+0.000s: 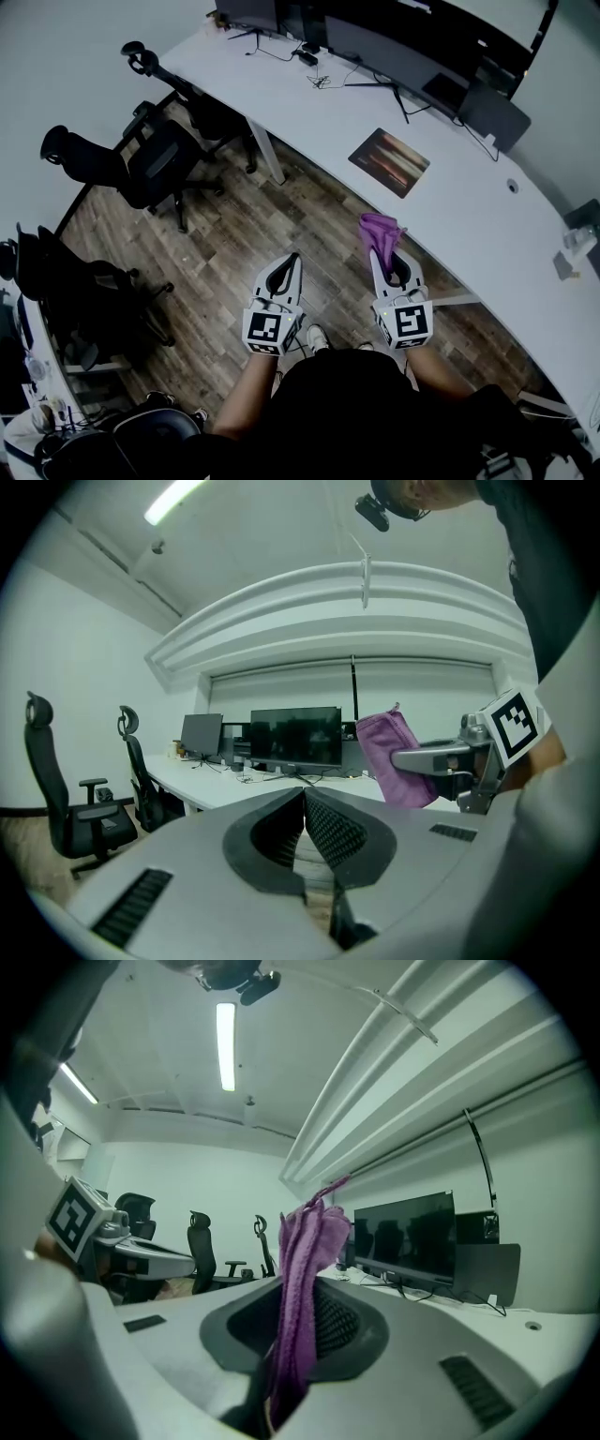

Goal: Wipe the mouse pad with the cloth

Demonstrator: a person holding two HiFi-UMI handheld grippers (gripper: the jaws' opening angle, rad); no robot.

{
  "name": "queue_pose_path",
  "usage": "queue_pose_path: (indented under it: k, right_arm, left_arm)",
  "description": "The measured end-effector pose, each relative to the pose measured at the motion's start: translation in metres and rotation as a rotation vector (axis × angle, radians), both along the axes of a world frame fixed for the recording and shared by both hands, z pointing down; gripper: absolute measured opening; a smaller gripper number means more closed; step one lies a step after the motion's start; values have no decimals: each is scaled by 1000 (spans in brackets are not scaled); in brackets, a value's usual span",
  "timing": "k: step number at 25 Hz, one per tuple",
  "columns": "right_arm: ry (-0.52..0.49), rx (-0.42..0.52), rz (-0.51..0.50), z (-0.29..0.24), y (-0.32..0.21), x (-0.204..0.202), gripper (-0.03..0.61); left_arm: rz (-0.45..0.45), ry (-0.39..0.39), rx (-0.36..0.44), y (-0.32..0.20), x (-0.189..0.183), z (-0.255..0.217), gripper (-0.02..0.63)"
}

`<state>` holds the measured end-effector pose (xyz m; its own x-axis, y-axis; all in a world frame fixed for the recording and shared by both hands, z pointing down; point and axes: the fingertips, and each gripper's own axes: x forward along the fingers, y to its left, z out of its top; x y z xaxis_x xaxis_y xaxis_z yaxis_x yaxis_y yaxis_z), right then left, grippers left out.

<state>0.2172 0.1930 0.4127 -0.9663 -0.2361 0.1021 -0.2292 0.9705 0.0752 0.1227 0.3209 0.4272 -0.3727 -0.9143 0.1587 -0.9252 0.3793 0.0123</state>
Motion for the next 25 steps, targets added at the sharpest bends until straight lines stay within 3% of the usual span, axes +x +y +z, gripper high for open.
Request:
queue_pose_path:
  k: [11, 17, 25]
  right_arm:
    - [-37, -14, 17, -6, 16, -51, 69]
    - [17, -16, 5, 0, 22, -75, 69]
    - [22, -20, 19, 8, -8, -106, 69]
  left_arm:
    - [39, 11, 9, 11, -45, 0, 21]
    - [38, 39, 22, 13, -67, 3, 21]
    - [41, 41, 6, -15, -93, 11, 21]
